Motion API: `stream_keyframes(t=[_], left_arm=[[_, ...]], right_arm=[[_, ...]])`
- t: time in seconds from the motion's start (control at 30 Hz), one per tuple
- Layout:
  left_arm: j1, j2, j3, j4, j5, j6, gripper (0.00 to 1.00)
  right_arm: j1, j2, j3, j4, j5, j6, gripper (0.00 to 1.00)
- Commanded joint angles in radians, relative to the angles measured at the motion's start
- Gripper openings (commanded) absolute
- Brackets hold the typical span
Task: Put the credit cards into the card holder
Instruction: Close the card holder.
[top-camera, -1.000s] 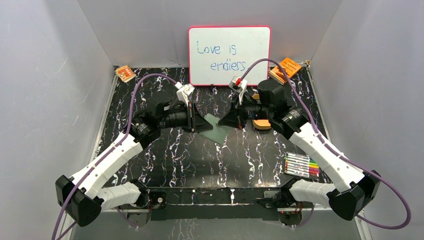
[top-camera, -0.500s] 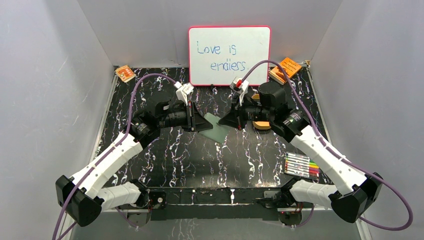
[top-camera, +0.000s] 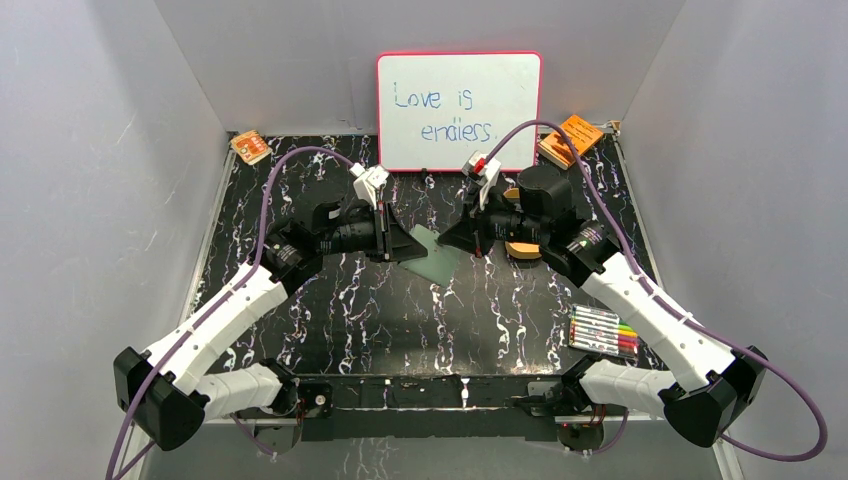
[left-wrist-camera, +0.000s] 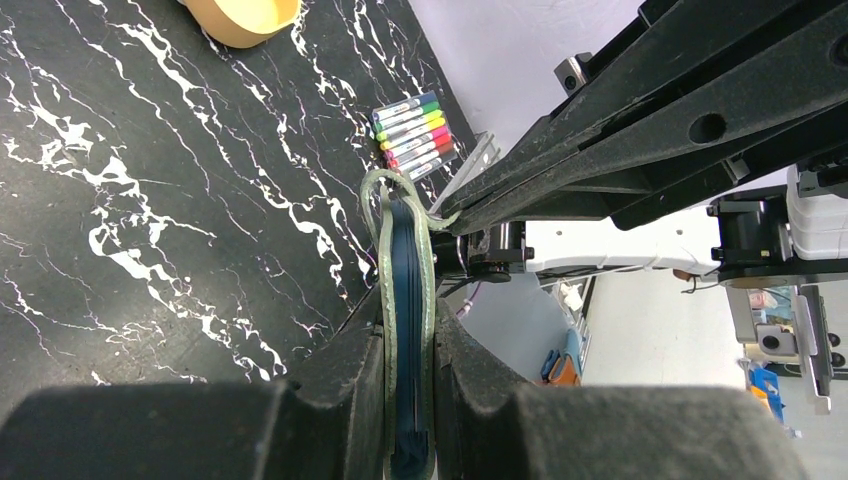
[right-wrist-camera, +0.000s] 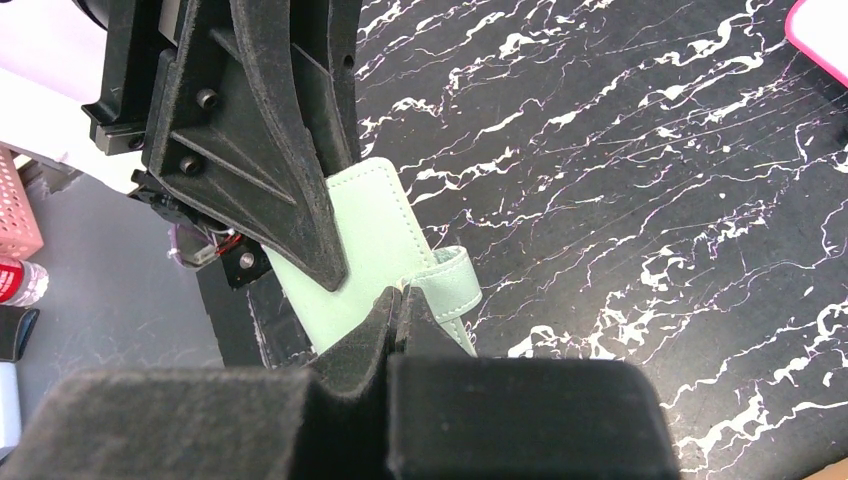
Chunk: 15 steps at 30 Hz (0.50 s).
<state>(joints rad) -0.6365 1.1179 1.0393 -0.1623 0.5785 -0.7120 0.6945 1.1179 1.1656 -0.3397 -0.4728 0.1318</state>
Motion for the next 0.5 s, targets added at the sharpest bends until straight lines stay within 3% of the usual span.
stream_keyframes(t=[0.0, 0.47], left_arm=[[-0.001, -0.015, 0.039, 0.065, 0.083, -0.027, 0.00], [-0.002, -0.020, 0.043, 0.052, 0.032, -0.034, 0.00]], right_arm=[[0.016, -0.007, -0.009, 0.055, 0.014, 0.012, 0.00], [0.038, 0.001, -0.004, 0.022, -0.013, -0.010, 0.00]])
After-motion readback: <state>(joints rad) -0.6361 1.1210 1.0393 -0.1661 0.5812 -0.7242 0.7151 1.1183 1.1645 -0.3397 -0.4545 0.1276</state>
